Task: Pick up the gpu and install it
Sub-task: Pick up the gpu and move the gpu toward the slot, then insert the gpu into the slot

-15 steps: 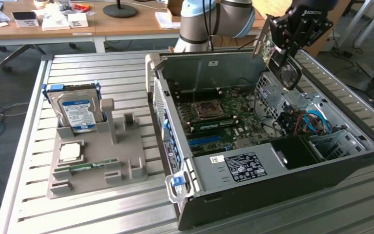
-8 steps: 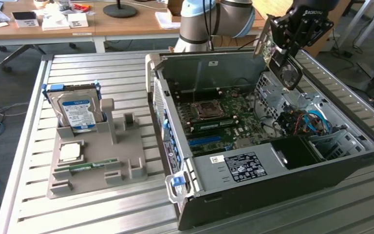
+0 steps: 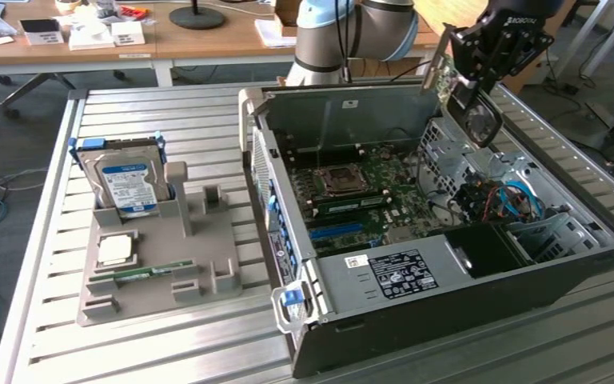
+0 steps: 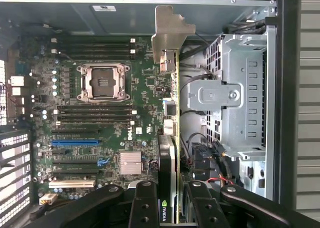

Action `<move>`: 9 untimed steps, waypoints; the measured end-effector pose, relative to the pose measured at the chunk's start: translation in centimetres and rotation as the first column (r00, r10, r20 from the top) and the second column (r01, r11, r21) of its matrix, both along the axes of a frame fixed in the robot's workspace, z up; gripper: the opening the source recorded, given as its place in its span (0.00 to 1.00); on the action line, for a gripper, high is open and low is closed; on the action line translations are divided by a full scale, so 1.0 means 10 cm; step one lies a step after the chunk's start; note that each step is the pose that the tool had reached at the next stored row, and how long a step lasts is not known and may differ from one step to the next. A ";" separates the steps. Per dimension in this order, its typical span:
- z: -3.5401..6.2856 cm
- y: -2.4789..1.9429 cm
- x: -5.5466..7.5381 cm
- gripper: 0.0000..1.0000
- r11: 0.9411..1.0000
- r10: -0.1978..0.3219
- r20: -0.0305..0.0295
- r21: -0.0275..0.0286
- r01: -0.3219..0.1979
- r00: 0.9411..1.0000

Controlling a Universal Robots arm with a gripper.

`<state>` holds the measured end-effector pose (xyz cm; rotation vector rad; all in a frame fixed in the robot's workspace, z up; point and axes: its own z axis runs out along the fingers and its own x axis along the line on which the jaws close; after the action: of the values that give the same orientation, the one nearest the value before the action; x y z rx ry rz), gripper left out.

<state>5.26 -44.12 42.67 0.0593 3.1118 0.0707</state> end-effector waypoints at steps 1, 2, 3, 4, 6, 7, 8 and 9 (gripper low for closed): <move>0.000 0.000 0.00 0.27 1.000 0.000 0.000 0.000 0.000 1.000; 0.000 0.000 0.00 0.27 1.000 0.000 0.000 0.000 0.000 1.000; 0.000 0.000 0.00 0.27 1.000 0.000 0.000 0.000 0.000 1.000; 0.000 0.000 0.00 0.27 1.000 0.000 0.000 0.000 0.000 1.000; 0.000 0.000 0.00 0.27 1.000 0.000 0.000 0.000 0.000 1.000; 0.000 0.000 0.00 0.27 1.000 0.000 0.000 0.000 0.000 1.000; 0.000 -0.001 0.00 0.27 1.000 0.000 0.000 0.000 0.000 1.000; 0.000 0.000 0.00 0.27 1.000 0.000 0.000 0.000 0.000 1.000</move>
<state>5.26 -44.12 42.67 0.0594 3.1118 0.0706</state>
